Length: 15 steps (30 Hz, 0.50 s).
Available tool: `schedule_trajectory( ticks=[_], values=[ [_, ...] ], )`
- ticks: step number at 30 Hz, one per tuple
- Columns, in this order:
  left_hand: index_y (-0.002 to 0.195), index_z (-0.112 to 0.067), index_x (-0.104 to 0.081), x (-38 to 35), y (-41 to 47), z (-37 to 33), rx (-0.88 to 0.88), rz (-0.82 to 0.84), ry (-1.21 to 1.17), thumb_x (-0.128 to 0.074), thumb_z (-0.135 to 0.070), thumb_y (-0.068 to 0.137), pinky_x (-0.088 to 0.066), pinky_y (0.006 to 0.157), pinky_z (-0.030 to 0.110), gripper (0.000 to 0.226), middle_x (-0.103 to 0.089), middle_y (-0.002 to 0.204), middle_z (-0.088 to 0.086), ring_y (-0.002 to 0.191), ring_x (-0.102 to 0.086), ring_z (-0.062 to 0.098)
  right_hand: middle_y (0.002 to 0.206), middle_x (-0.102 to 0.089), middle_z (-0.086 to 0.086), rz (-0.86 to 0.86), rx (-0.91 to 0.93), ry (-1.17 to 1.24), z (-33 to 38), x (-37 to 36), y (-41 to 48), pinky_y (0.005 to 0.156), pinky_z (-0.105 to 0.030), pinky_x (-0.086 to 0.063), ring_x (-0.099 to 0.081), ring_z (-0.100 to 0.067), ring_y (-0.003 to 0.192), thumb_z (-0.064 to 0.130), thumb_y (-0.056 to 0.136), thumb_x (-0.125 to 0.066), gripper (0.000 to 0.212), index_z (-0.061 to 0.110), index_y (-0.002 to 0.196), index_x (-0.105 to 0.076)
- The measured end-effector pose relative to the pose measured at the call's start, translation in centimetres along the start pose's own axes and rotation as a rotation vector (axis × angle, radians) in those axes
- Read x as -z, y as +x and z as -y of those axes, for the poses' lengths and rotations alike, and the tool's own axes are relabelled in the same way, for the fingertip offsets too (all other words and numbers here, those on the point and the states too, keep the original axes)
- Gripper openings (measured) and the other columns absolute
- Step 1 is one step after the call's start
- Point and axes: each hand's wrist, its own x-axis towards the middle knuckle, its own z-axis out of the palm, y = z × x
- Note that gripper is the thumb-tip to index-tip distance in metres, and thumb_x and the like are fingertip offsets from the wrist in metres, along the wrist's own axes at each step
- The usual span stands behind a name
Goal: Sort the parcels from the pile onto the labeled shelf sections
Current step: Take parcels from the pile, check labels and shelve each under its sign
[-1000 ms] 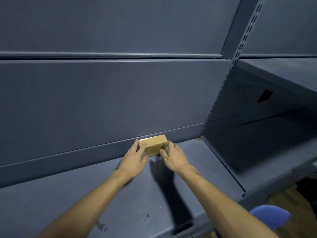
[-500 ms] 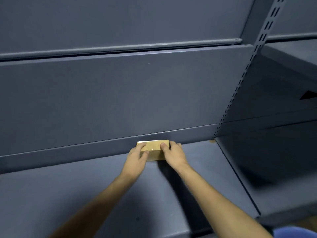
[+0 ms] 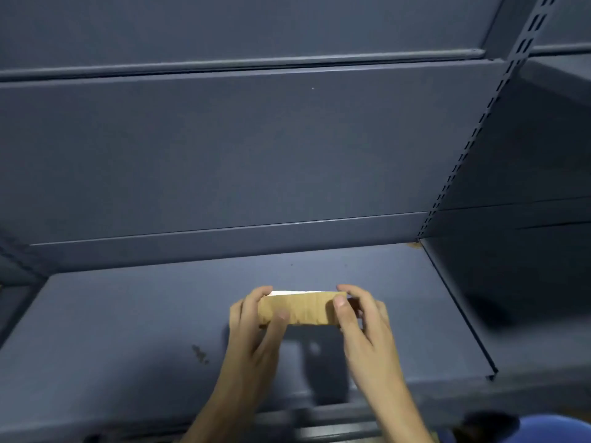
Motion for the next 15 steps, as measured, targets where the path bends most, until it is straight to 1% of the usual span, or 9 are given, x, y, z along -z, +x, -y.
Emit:
schedule_trajectory(
  ticks=[2, 4, 6, 8, 10, 11, 12, 13, 15],
  values=[
    [0.101, -0.035, -0.050, 0.5, -1.6, -0.1, -0.038, -0.046, -0.029, -0.049, -0.053, 0.081, -0.035, 0.079, 0.002, 0.027, -0.044, 0.112, -0.004, 0.098, -0.047, -0.005, 0.110, -0.051, 0.006, -0.011, 0.009, 0.053, 0.4, -0.2, -1.6, 0.071, 0.001, -0.037, -0.051, 0.014, 0.093, 0.031, 0.094, -0.053, 0.010, 0.030, 0.100, -0.062],
    [0.086, -0.034, -0.048, 0.7, -2.5, 0.1, -0.077, -0.114, -0.024, -0.046, -0.051, 0.079, -0.035, 0.079, 0.002, 0.018, -0.045, 0.109, 0.003, 0.098, -0.045, -0.006, 0.109, -0.050, 0.004, -0.001, 0.003, 0.078, 0.7, -0.5, -2.5, 0.067, -0.001, -0.040, -0.051, 0.014, 0.092, 0.028, 0.093, -0.058, 0.005, 0.023, 0.092, -0.060],
    [0.079, -0.029, -0.043, 0.8, -3.0, 0.3, -0.106, -0.147, -0.015, -0.049, -0.041, 0.083, -0.034, 0.079, 0.000, 0.014, -0.046, 0.111, 0.009, 0.098, -0.042, -0.012, 0.109, -0.049, 0.005, -0.005, 0.031, 0.066, 0.6, -1.0, -3.1, 0.065, -0.004, -0.042, -0.051, 0.014, 0.092, 0.024, 0.091, -0.061, 0.008, 0.021, 0.087, -0.055],
    [0.080, -0.029, -0.042, 0.7, -3.4, 0.7, -0.110, -0.129, -0.033, -0.052, -0.032, 0.087, -0.036, 0.080, 0.001, 0.012, -0.045, 0.119, 0.009, 0.102, -0.041, -0.015, 0.111, -0.046, 0.006, -0.012, 0.081, 0.055, 0.5, -1.4, -3.3, 0.064, -0.006, -0.042, -0.051, 0.013, 0.095, 0.015, 0.092, -0.061, 0.013, 0.021, 0.087, -0.051],
    [0.088, -0.037, -0.044, 0.6, -3.9, 0.9, -0.104, -0.097, -0.086, -0.051, -0.037, 0.086, -0.040, 0.083, 0.006, 0.008, -0.041, 0.127, 0.003, 0.109, -0.042, -0.011, 0.116, -0.044, 0.009, 0.003, 0.112, 0.063, 0.4, -1.7, -3.6, 0.066, -0.006, -0.043, -0.048, 0.009, 0.103, 0.014, 0.094, -0.058, 0.015, 0.024, 0.091, -0.048],
    [0.091, -0.041, -0.044, 0.6, -4.2, 0.9, -0.090, -0.081, -0.128, -0.052, -0.040, 0.084, -0.043, 0.082, 0.009, 0.011, -0.040, 0.130, -0.002, 0.109, -0.047, -0.007, 0.119, -0.042, 0.011, 0.016, 0.116, 0.070, 0.3, -1.8, -3.6, 0.069, -0.006, -0.043, -0.045, 0.007, 0.108, 0.020, 0.094, -0.056, 0.012, 0.027, 0.093, -0.046],
    [0.094, -0.044, -0.043, 0.6, -4.4, 0.8, -0.069, -0.067, -0.171, -0.054, -0.040, 0.083, -0.044, 0.079, 0.011, 0.015, -0.039, 0.131, -0.007, 0.104, -0.051, -0.003, 0.120, -0.040, 0.014, 0.036, 0.112, 0.075, 0.3, -2.0, -3.7, 0.072, -0.007, -0.044, -0.044, 0.005, 0.112, 0.028, 0.091, -0.051, 0.008, 0.030, 0.096, -0.045],
    [0.096, -0.045, -0.043, 0.7, -4.8, 0.8, -0.046, -0.068, -0.193, -0.055, -0.039, 0.084, -0.045, 0.076, 0.011, 0.018, -0.040, 0.131, -0.008, 0.099, -0.054, -0.001, 0.121, -0.038, 0.018, 0.055, 0.108, 0.066, 0.2, -2.1, -3.8, 0.076, -0.008, -0.045, -0.042, 0.003, 0.115, 0.034, 0.087, -0.045, 0.012, 0.032, 0.098, -0.044],
    [0.102, -0.044, -0.040, 1.0, -5.4, 0.7, -0.018, -0.092, -0.178, -0.053, -0.037, 0.086, -0.046, 0.076, 0.014, 0.022, -0.044, 0.131, -0.005, 0.097, -0.056, 0.002, 0.119, -0.036, 0.027, 0.091, 0.115, 0.071, -0.3, -2.5, -3.9, 0.079, -0.009, -0.044, -0.041, -0.001, 0.118, 0.037, 0.084, -0.041, 0.017, 0.036, 0.100, -0.043]
  ],
)
